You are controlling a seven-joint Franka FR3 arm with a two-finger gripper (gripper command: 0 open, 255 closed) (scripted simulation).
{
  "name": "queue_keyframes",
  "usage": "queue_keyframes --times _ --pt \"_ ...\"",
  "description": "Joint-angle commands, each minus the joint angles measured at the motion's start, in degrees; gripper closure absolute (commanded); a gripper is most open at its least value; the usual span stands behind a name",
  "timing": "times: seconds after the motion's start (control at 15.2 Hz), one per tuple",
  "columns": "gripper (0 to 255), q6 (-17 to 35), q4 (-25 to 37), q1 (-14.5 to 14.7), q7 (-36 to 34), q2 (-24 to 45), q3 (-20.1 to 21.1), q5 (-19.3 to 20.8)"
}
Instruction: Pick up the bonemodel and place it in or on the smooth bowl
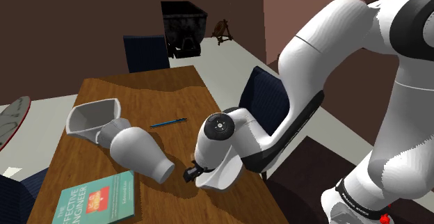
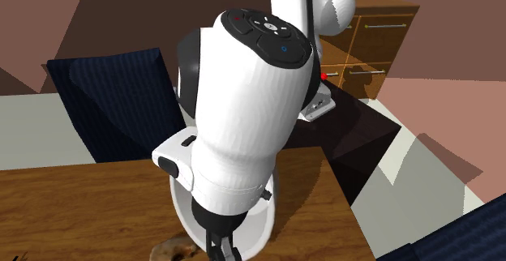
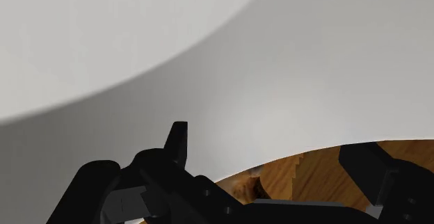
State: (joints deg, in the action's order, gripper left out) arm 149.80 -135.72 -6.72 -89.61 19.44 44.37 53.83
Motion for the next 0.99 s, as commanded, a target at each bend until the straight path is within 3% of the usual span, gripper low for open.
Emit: queue_keyframes --times 0.0,0.13,0.2,0.66,0.79,0.92 --pt "0 -0.12 -0.34 -0.27 0.35 1.43 -0.79 0.23" --pt "0 -0.13 -0.33 -0.31 0.34 1.44 -0.75 0.26" --pt "255 -0.30 -0.17 -0.15 0.25 1.49 -0.66 0.17" --pt "255 -0.68 -0.45 -0.27 0.57 0.62 0.31 -1.13" --pt "255 -0.13 -0.33 -0.32 0.33 1.45 -0.74 0.27" --pt "255 -0.51 -0.81 -1.66 2.38 -0.25 0.94 -2.40"
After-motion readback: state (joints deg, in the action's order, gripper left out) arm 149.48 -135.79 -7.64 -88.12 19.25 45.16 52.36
